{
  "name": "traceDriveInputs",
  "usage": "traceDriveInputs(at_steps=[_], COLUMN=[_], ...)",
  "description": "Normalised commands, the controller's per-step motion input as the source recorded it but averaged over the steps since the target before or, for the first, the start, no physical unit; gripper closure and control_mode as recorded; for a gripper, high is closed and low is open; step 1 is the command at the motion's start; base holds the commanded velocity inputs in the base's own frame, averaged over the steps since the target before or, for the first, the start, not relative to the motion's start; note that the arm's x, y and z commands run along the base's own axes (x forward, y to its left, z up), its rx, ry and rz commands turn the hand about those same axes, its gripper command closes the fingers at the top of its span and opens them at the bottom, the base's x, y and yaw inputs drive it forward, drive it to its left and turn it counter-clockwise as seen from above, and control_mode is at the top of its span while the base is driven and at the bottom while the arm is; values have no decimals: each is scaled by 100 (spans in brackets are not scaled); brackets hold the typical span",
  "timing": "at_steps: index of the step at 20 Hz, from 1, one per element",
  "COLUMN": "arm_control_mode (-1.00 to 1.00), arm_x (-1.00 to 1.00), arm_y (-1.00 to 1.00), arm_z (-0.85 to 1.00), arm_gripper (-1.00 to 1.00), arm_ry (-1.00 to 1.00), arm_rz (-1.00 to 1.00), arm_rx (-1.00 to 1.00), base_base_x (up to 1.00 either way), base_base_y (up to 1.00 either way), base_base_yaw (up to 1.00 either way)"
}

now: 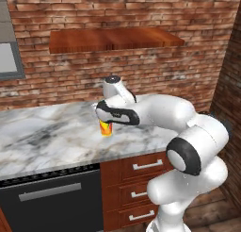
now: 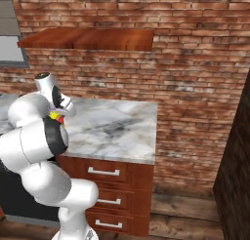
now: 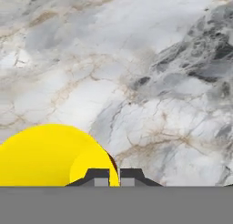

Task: Place the pitcher and cup on the dining counter for serving.

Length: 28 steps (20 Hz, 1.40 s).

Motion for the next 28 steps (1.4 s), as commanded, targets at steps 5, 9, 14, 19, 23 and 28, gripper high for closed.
traceDriveInputs(at_steps=[5, 9, 14, 19, 23, 28], arm_control_mode=[-100, -100, -100, -100, 100, 100], arm_x=[-75, -55, -36, -46, -14, 0], arm_y=[-29, -32, -22, -47, -16, 0], arm_z=[75, 74, 72, 67, 15, 0], arm_gripper=[100, 100, 100, 100, 100, 100], arm_ry=[-36, -28, -20, -18, -3, 0], arm_rz=[0, 0, 0, 0, 0, 0], arm_rx=[0, 0, 0, 6, 3, 0], base_base_x=[0, 0, 0, 0, -58, -87], base_base_y=[0, 0, 0, 0, -59, -72], base_base_yaw=[0, 0, 0, 0, 13, 60])
